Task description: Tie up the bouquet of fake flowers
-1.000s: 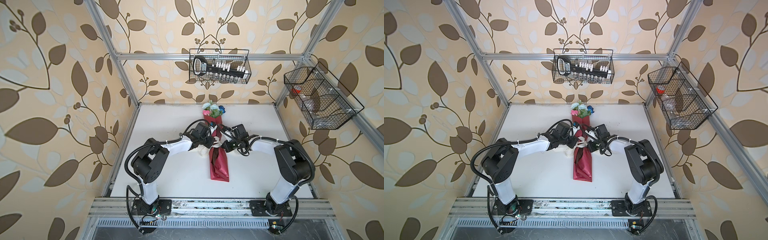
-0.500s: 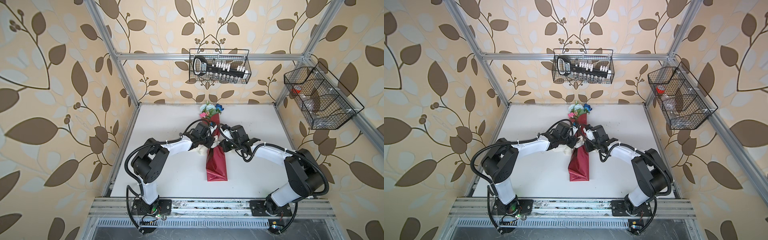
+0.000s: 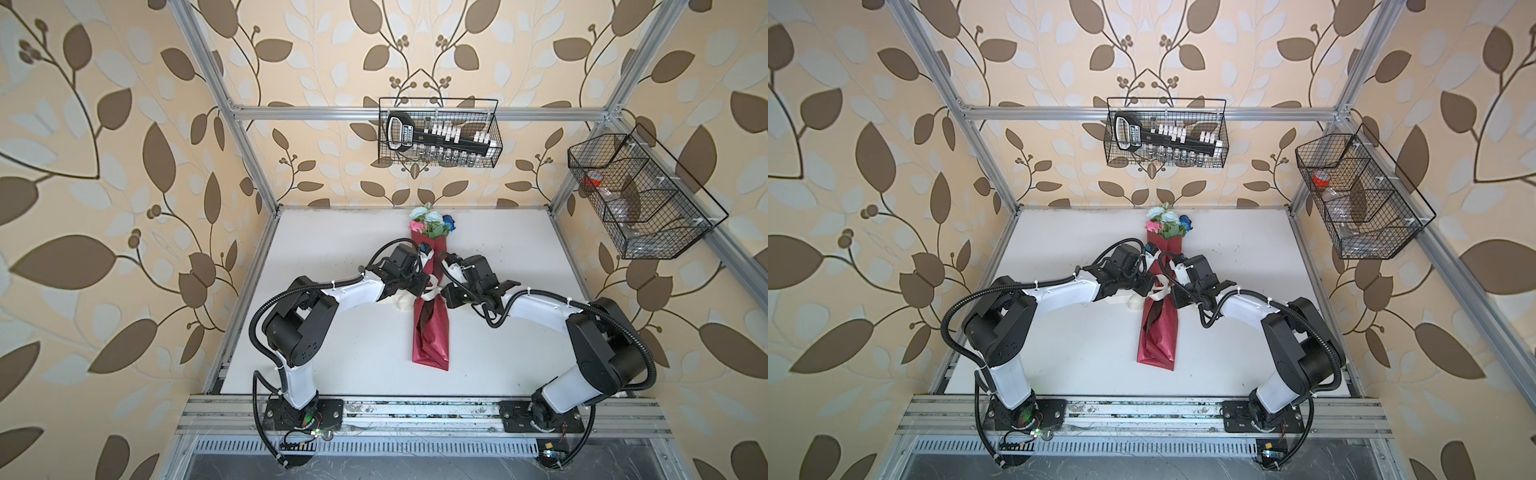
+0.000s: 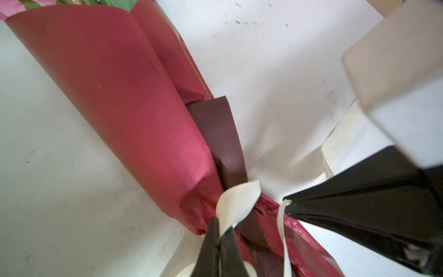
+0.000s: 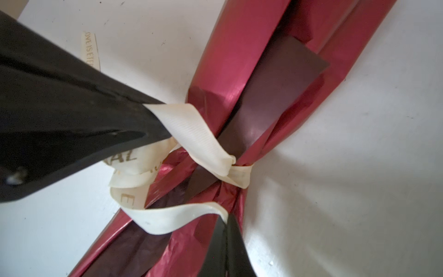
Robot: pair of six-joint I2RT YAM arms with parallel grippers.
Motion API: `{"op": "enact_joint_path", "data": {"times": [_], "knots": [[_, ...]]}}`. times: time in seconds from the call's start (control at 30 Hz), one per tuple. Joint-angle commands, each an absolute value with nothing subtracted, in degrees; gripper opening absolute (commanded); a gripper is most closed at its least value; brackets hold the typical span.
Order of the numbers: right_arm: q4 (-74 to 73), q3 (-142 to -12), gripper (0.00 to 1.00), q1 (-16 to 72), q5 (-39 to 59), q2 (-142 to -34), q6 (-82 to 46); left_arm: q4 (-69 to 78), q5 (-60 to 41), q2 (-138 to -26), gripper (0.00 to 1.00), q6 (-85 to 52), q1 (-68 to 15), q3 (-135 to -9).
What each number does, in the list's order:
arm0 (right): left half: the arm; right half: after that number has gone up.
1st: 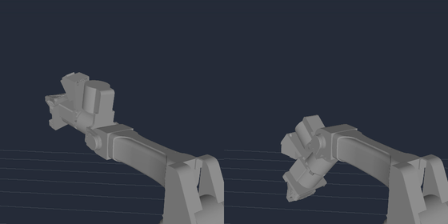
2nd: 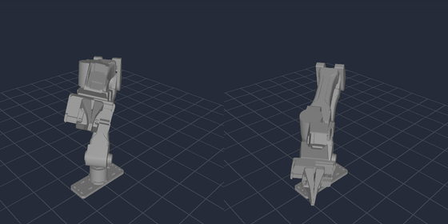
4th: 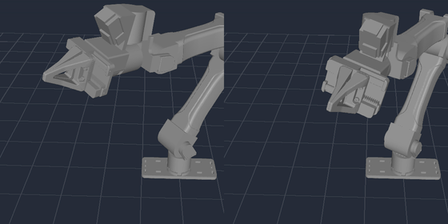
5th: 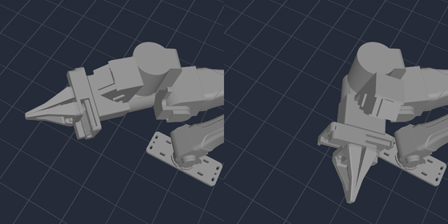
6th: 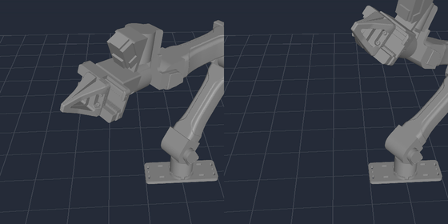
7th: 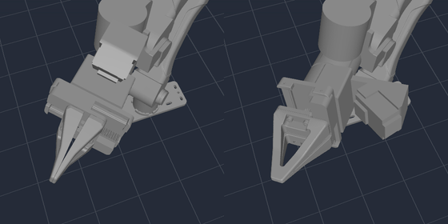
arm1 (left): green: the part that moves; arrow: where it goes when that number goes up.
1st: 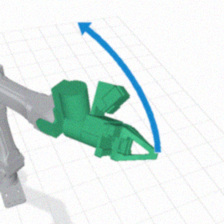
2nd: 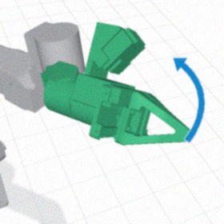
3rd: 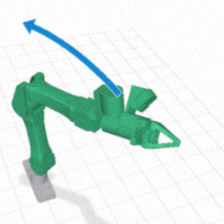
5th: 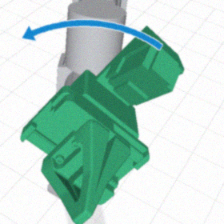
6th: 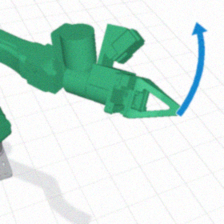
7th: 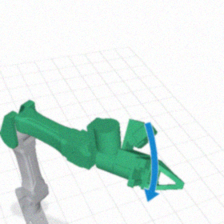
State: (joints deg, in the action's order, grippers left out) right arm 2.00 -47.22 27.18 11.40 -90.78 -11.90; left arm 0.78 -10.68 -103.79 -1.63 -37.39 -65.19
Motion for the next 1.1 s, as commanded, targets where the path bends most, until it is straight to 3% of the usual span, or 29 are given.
{"op": "enact_joint_path", "data": {"times": [0.0,0.43,0.8,1.07], "knots": [[-0.91,-46.39,0.0,28.56,14.55,-88.27,-16.29,2.98,-12.46,-103.94,0.0,-2.15,-36.77,-67.15],[-12.82,-44.78,0.0,29.42,17.88,-92.49,-29.25,4.93,-11.86,-102.13,0.0,-3.6,-36.83,-65.21],[-15.49,-47.09,0.0,29.49,9.71,-97.27,-34.89,5.01,-12.27,-101.0,0.0,-3.69,-36.85,-64.17],[-23.84,-46.57,0.0,29.53,9.77,-99.47,-39.89,5.69,-14.03,-99.86,0.0,-4.63,-36.83,-63.02]]}}
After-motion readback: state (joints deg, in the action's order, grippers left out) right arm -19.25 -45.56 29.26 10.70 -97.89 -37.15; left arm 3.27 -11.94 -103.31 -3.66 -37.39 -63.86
